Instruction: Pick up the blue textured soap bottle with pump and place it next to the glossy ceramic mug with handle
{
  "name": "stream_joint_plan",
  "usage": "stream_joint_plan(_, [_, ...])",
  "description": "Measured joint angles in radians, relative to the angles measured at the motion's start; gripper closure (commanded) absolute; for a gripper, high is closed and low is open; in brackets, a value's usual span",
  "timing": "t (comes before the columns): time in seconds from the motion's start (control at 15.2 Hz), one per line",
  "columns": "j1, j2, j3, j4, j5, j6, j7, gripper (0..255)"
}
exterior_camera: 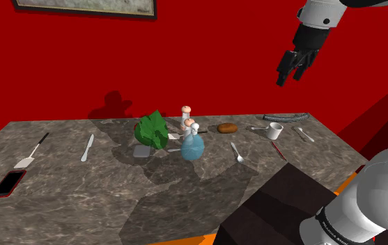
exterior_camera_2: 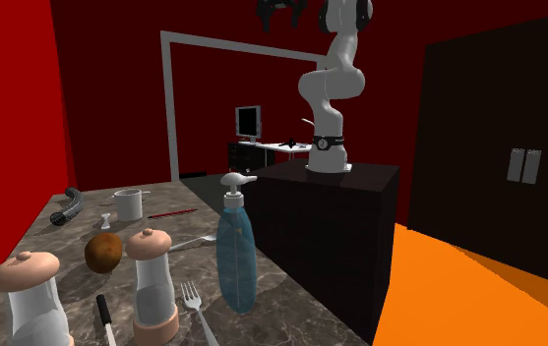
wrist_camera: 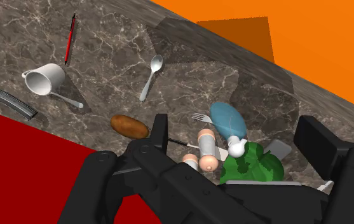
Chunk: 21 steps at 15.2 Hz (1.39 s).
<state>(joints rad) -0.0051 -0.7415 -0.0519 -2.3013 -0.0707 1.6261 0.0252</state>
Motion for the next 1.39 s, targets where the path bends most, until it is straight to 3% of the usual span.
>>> stream_joint_plan(0.13, [0.001,0.006,0.001,-0.011,0.000,0.018,0.003,0])
stream_joint_plan(0.53, [0.014,0.088,0.029,-0.107,0.009,0.225,0.048,0])
stream_joint_plan(0.92, [0.022,0.238,0.053,-0.169,0.007,0.469,0.091,0])
stream_joint_plan(1.39, [0.023,0.489,0.085,-0.140,-0.018,0.729,0.153,0])
